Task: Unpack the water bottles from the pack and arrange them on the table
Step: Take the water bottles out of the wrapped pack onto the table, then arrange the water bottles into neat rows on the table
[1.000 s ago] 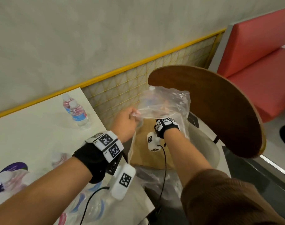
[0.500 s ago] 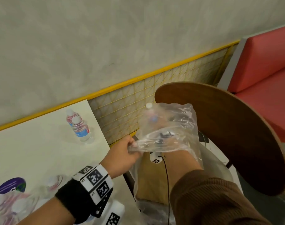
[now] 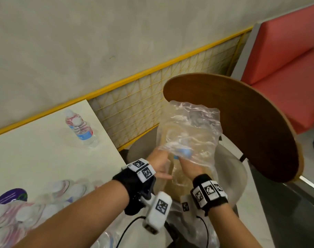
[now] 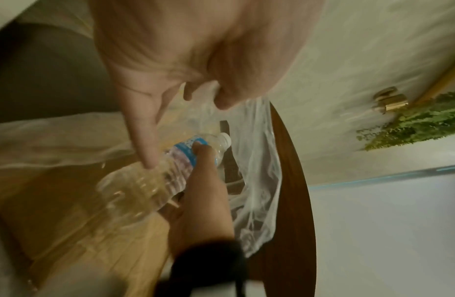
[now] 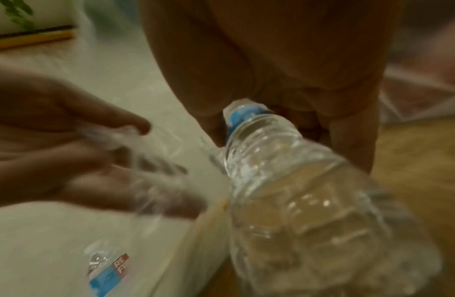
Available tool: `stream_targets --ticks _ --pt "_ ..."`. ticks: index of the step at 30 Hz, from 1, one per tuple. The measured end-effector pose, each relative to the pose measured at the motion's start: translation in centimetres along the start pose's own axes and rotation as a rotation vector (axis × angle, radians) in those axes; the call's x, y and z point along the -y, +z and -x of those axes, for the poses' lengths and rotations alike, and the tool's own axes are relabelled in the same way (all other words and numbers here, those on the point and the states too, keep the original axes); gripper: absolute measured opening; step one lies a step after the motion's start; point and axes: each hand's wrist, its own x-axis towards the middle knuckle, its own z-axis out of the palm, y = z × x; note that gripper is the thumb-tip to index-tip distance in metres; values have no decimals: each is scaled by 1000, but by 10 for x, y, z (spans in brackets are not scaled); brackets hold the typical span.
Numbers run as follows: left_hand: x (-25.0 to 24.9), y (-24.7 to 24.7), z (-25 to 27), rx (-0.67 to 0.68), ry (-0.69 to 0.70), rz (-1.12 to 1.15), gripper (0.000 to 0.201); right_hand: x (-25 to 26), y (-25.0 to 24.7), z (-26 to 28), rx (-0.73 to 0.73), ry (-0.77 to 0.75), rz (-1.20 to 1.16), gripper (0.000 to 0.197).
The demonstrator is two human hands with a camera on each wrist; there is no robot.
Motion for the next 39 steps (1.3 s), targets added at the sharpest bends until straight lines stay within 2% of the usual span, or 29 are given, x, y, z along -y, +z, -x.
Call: stream_targets --ticks 2,3,5,8,13,15,17,19,23,27,31,36,39 --pt "-6 7 -9 -13 7 160 26 -8 -6 24 -82 -12 -83 32" --pt "-8 10 -15 -14 35 191 23 -15 -7 33 -162 -65 -120 23" --pt "-11 13 -23 58 80 122 20 -29 -8 50 -221 -144 -245 22" --pt "-6 6 -32 137 126 -193 81 -43 -4 74 -140 -194 -393 44" --pt "-14 -26 -8 151 168 -965 110 -47 16 114 136 -405 -125 57" --pt "-17 -41 9 150 215 -1128 114 -39 34 127 233 -474 -67 57" --pt "-18 -56 30 131 279 -1153 106 -30 57 138 332 -513 -62 56" --pt "-17 -76 54 65 354 -1087 90 -25 82 144 385 -529 -77 53" --pt "-4 -129 98 -69 463 -955 67 -19 120 145 389 -539 -48 51" --pt "26 -190 138 -206 500 -847 54 -15 145 146 403 -532 -49 59" --pt "65 -237 155 -297 458 -837 53 -12 161 148 486 -477 -11 80" --pt "93 -258 161 -235 428 -953 57 -27 168 155 516 -330 -42 119" --pt "99 -266 164 -243 442 -974 60 -29 177 166 558 -312 -79 128"
